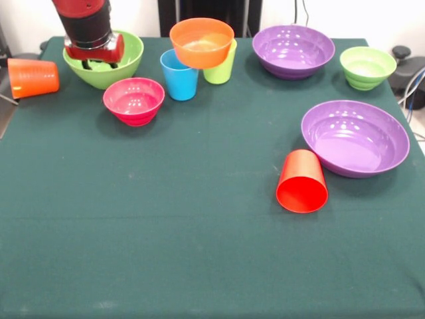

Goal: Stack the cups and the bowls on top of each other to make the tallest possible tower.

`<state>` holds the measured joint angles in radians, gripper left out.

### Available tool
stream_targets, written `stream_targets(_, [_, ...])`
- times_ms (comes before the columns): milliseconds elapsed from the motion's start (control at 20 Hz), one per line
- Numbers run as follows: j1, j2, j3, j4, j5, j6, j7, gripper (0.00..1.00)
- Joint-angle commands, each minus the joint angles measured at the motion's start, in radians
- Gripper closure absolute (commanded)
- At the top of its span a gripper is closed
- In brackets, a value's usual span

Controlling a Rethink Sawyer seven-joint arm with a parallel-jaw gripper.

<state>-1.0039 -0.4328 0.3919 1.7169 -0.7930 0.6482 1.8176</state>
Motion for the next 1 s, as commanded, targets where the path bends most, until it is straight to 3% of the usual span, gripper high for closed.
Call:
stream_targets(50, [0.023, 0.005, 0.074, -0.049, -0.070, 0.035, -0.271, 0.00])
stream_targets(450, [0.010, -0.084, 0.077, 0.036, -0.030, 0.073, -0.271, 0.00])
stream_targets(1000, [-0.004, -0.125, 0.101, 0.057, -0.002, 0.122, -0.286, 0.00])
